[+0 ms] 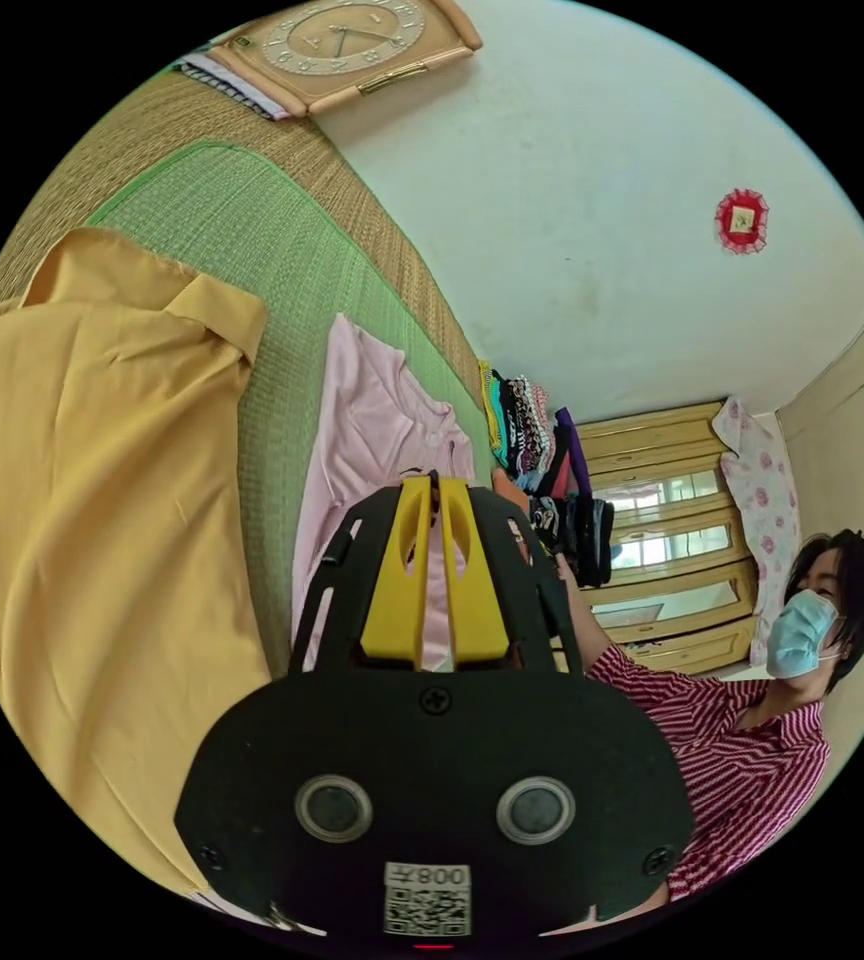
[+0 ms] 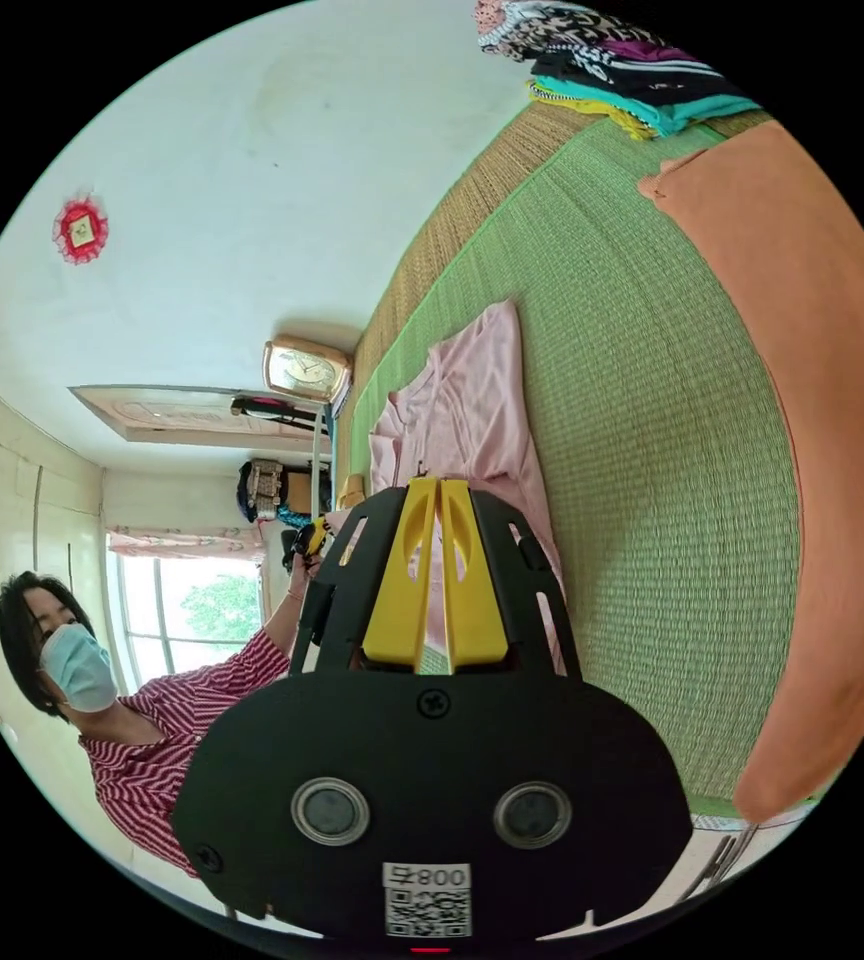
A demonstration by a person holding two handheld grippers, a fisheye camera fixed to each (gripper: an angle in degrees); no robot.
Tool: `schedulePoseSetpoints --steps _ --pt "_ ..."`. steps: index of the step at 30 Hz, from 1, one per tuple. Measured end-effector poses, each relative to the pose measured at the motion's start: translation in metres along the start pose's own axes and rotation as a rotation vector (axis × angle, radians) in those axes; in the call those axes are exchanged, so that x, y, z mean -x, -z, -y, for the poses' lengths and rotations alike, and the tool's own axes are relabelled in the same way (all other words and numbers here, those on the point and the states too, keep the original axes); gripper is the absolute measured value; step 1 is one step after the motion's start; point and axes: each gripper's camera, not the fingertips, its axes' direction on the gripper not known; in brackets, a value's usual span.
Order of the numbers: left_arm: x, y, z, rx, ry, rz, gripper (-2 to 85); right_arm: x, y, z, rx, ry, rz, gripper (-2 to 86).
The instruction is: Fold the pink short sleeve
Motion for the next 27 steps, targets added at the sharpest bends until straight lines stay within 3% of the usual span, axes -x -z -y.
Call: schedulePoseSetpoints --steps 10,18,23,27 --pt "-0.054 0.011 0.019 -0.033 0.065 0.083 2.2 -0.037 -0.06 0.047 0.01 -0.08 -0.011 0.5" --pt "-0.141 0.008 -0.001 0.116 -0.085 0.18 6.5 -0.012 -0.072 0.029 -0.086 -0.046 -0.062 1.7" --pt "-0.215 -0.002 -0.016 0.232 -0.277 0.431 7.7 0.058 -0.112 -0.005 -0.022 0.11 -0.238 3.5" --pt "-0.259 -0.018 -0.021 0.344 -0.434 0.61 8.1 0.131 -0.182 -0.037 0.106 0.306 -0.55 5.8"
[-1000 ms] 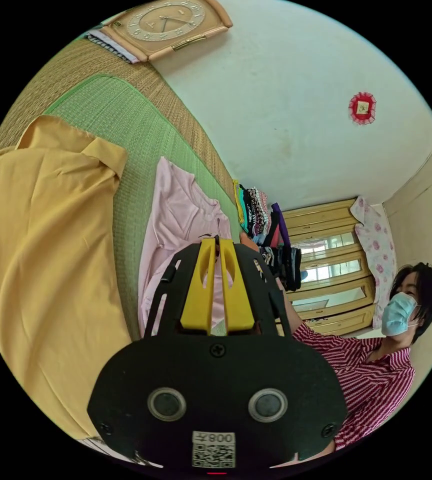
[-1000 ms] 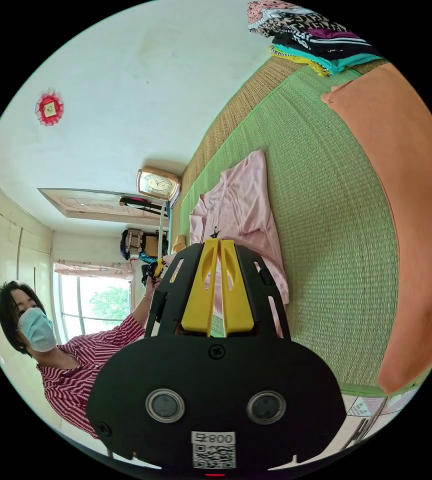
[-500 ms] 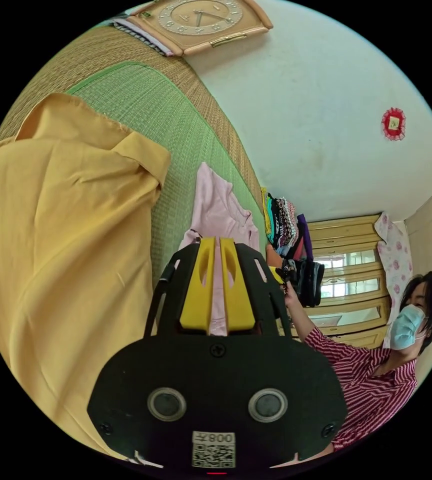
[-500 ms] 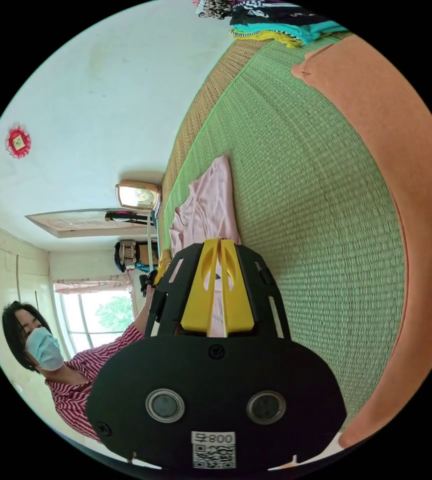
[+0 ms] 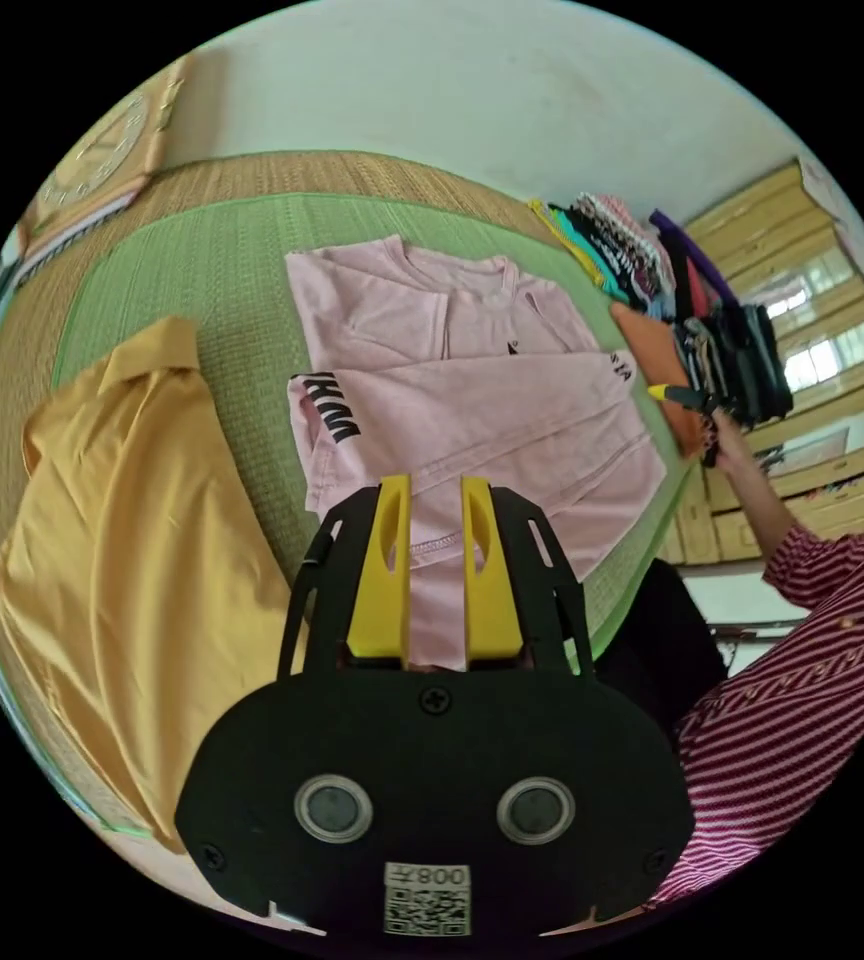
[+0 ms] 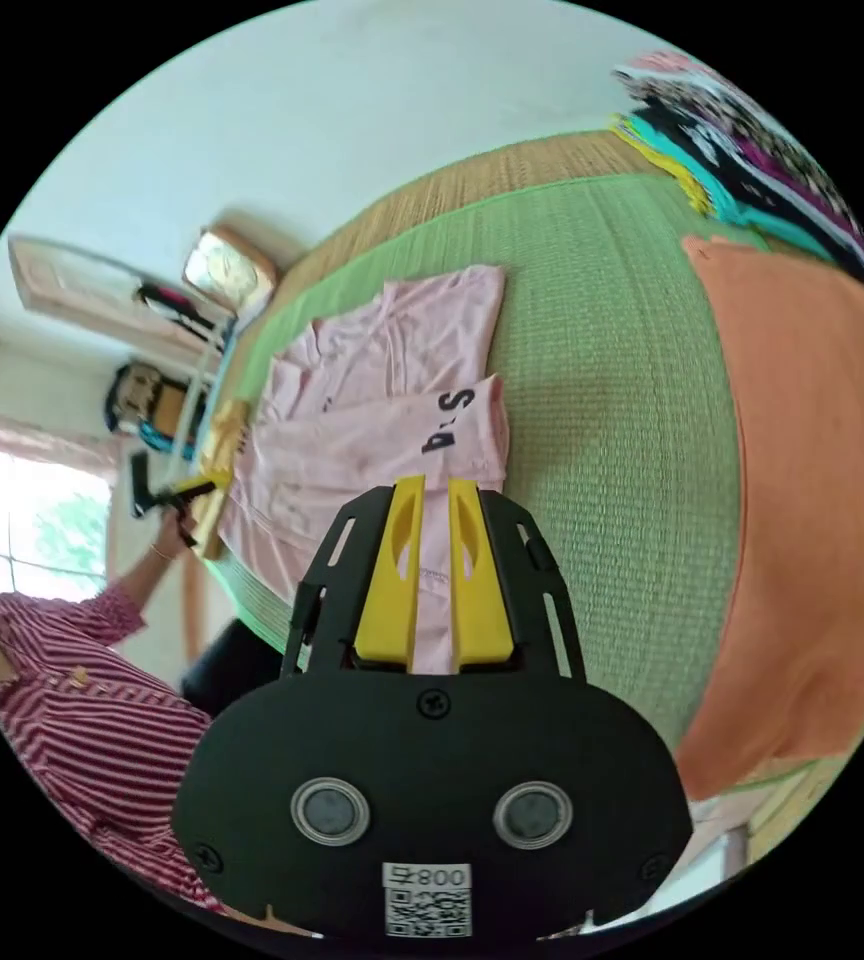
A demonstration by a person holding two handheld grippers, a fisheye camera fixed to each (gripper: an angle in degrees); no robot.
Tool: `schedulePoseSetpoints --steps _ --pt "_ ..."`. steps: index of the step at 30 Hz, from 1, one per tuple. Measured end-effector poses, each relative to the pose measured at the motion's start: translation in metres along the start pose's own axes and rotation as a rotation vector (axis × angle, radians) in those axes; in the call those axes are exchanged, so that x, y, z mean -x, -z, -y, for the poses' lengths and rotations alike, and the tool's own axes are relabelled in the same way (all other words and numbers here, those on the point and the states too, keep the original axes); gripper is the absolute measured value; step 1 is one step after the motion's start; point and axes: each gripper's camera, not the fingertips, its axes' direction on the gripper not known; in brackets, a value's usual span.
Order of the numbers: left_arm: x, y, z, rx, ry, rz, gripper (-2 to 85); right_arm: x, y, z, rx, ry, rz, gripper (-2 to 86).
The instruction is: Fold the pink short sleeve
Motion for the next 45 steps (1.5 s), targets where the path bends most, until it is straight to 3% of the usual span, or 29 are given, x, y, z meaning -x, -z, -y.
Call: schedulePoseSetpoints --steps 9,16,32,45 --pt "-0.055 0.018 0.021 0.158 -0.141 0.199 5.7 0.153 -0.062 0.02 0.115 0.359 -0.483 7.0" --pt "-0.079 0.05 0.02 0.149 -0.143 0.213 1.8 0.2 -0.101 0.032 0.171 0.458 -0.611 5.5" --pt "-0.103 0.144 0.004 -0.017 -0.104 0.113 0.7 0.235 -0.054 0.057 0.075 0.441 -0.535 0.4" --pt "-0.092 0.181 0.053 -0.088 -0.085 0.17 0.9 0.185 -0.004 0.189 0.042 0.342 -0.474 0.2"
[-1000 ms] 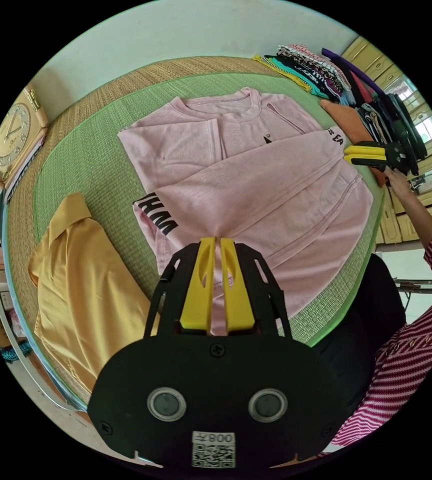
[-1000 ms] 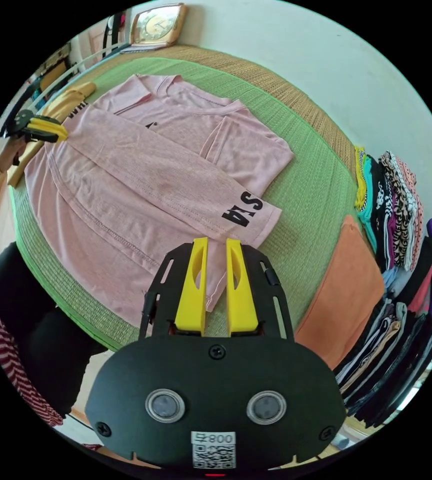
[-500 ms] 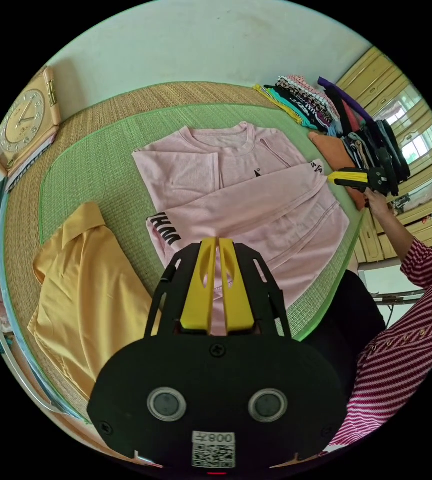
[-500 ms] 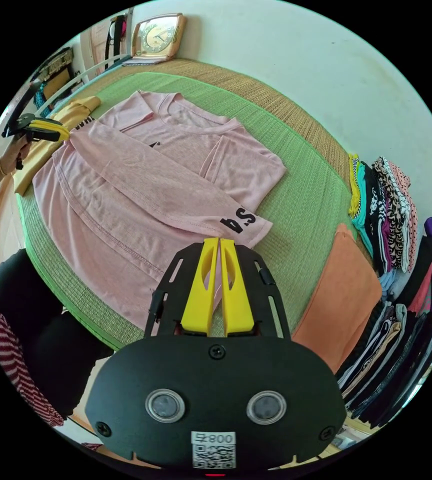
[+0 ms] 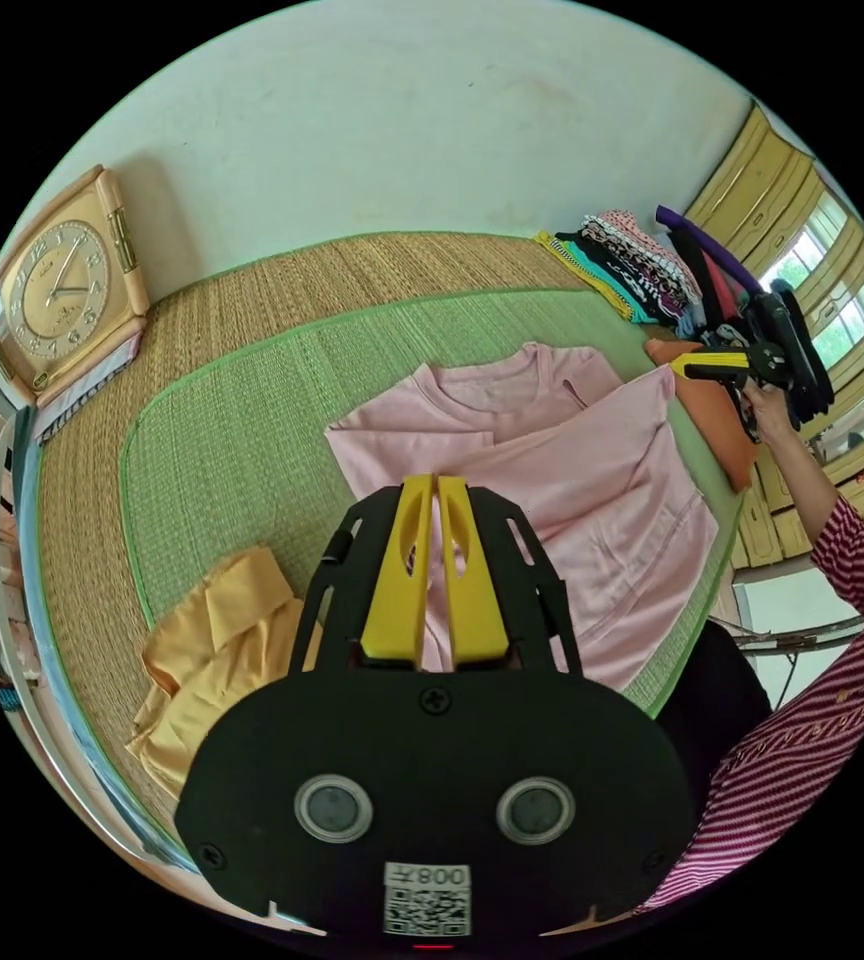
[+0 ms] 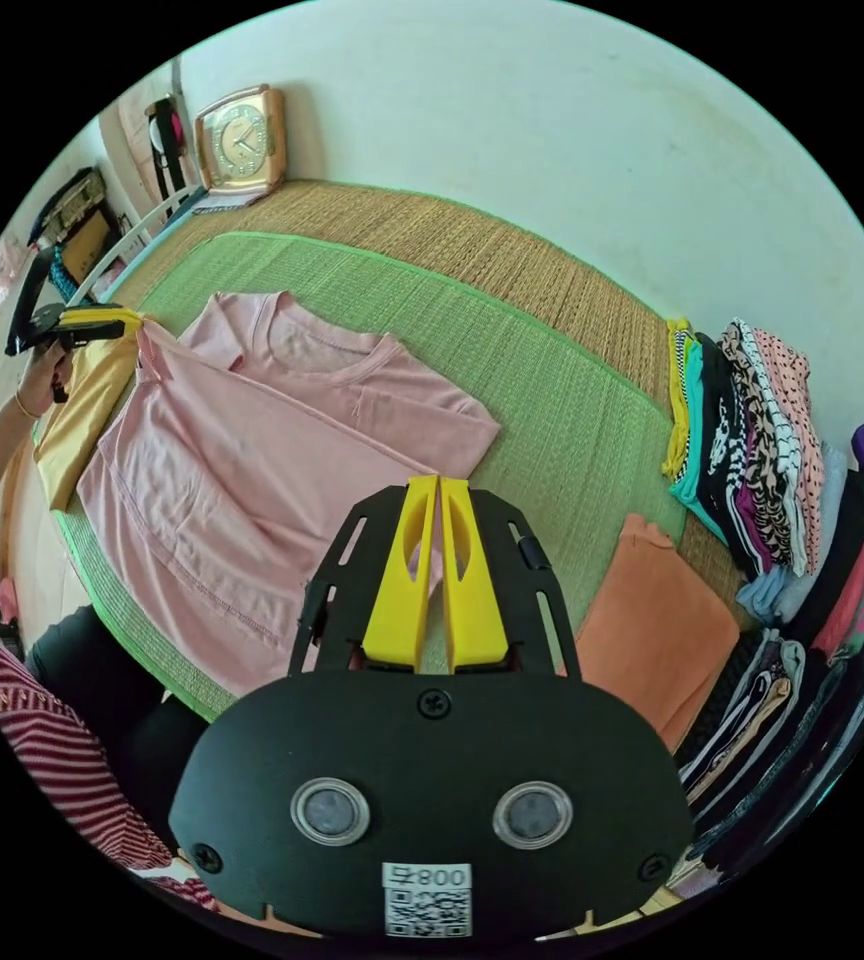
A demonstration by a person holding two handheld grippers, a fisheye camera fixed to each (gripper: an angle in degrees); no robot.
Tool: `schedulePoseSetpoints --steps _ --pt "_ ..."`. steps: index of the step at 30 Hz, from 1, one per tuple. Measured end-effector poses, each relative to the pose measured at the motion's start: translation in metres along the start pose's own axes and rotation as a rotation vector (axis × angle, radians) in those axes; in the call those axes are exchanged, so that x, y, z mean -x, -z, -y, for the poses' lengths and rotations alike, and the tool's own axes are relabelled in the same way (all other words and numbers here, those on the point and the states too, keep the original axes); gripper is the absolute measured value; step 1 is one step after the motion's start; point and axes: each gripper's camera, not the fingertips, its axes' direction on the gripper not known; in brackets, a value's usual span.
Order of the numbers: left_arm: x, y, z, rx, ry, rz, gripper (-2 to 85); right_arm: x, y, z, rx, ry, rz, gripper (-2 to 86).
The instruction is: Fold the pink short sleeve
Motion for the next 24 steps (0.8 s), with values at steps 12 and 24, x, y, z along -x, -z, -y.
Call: schedulePoseSetpoints --steps 12,24 --pt "0.026 -0.017 0.005 0.03 0.168 -0.06 4.6 -0.093 -0.098 0.039 0.205 -0.128 0.093 0.6" --pt "-0.032 -0.04 -0.024 0.212 -0.101 0.187 2.8 -0.073 -0.079 -0.032 0.066 -0.061 0.275 0.4"
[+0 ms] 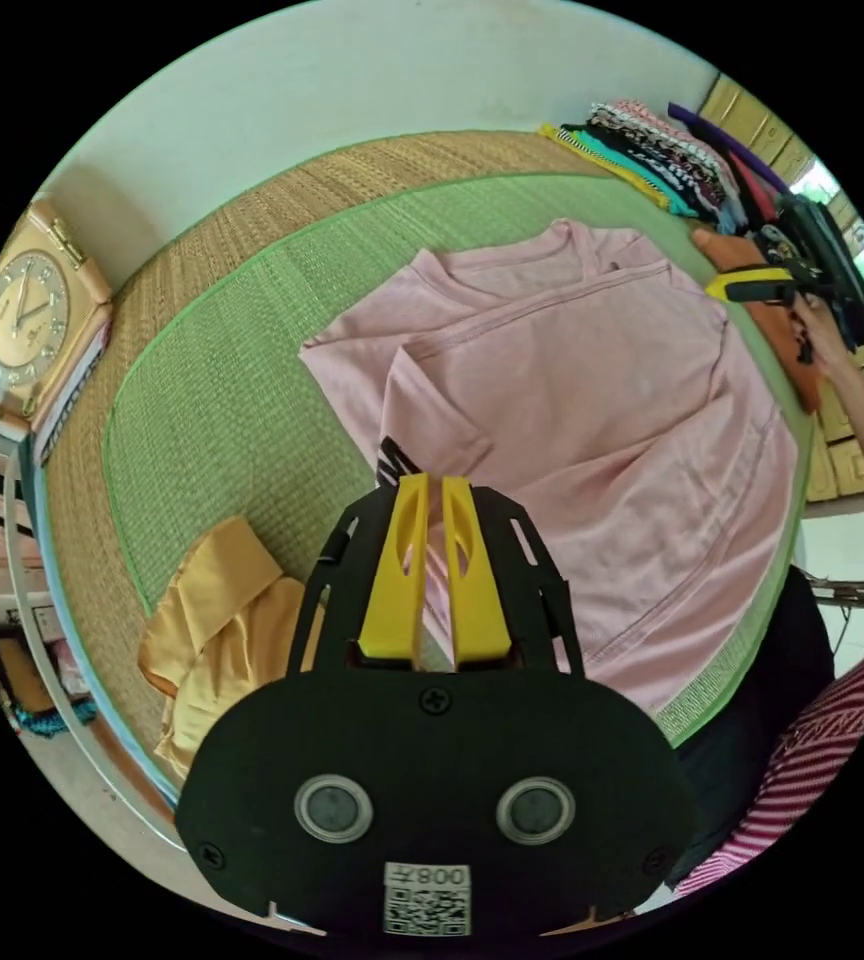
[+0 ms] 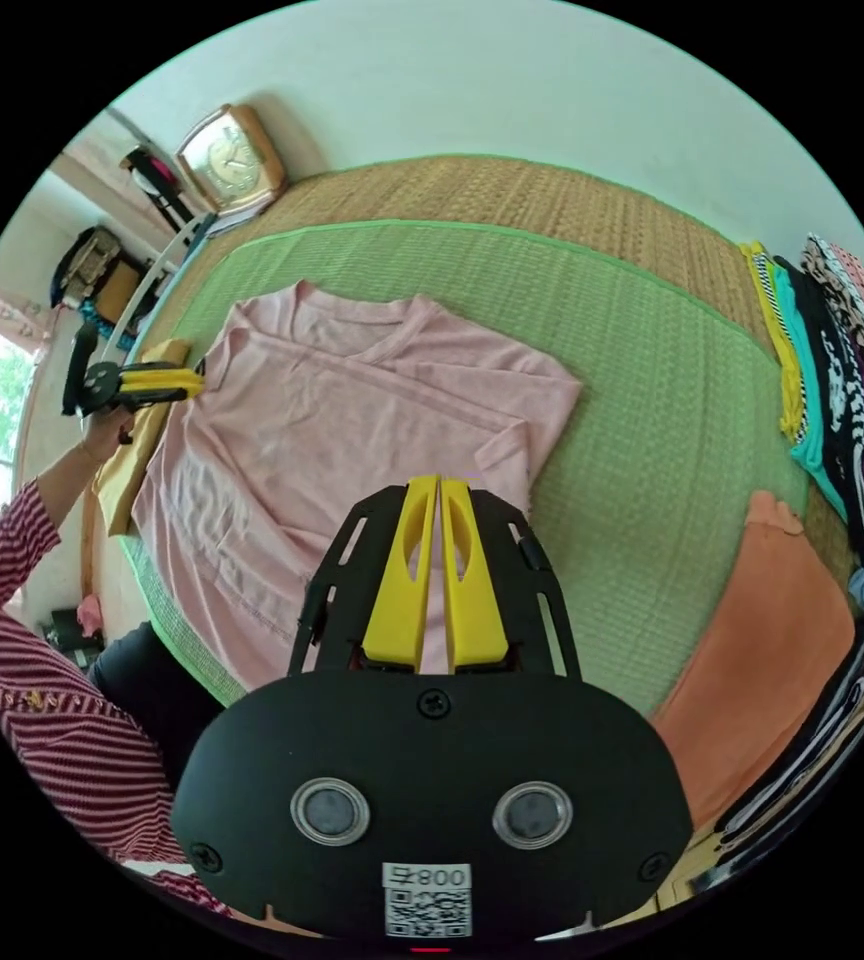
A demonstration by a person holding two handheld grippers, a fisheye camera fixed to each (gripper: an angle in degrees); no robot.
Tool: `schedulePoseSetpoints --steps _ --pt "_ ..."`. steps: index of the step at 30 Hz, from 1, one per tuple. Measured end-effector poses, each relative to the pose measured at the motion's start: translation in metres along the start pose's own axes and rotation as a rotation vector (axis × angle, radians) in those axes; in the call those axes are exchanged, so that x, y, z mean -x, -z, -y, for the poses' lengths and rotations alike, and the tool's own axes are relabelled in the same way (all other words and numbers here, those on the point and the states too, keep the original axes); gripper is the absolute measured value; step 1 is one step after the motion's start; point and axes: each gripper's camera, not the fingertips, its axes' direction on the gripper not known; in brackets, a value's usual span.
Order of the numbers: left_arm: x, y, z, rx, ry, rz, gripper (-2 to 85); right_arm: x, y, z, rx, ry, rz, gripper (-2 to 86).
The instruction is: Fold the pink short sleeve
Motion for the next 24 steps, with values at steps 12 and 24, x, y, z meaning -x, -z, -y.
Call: schedulePoseSetpoints --steps 12,24 --pt "0.018 0.007 -0.027 -0.112 0.183 -0.004 0.2 -0.039 -0.008 -0.007 0.07 -0.071 -0.29 0.1" --pt "0.022 -0.03 -0.025 -0.078 0.208 -0.015 0.3 -0.095 0.026 -0.043 0.034 -0.247 -0.231 0.3"
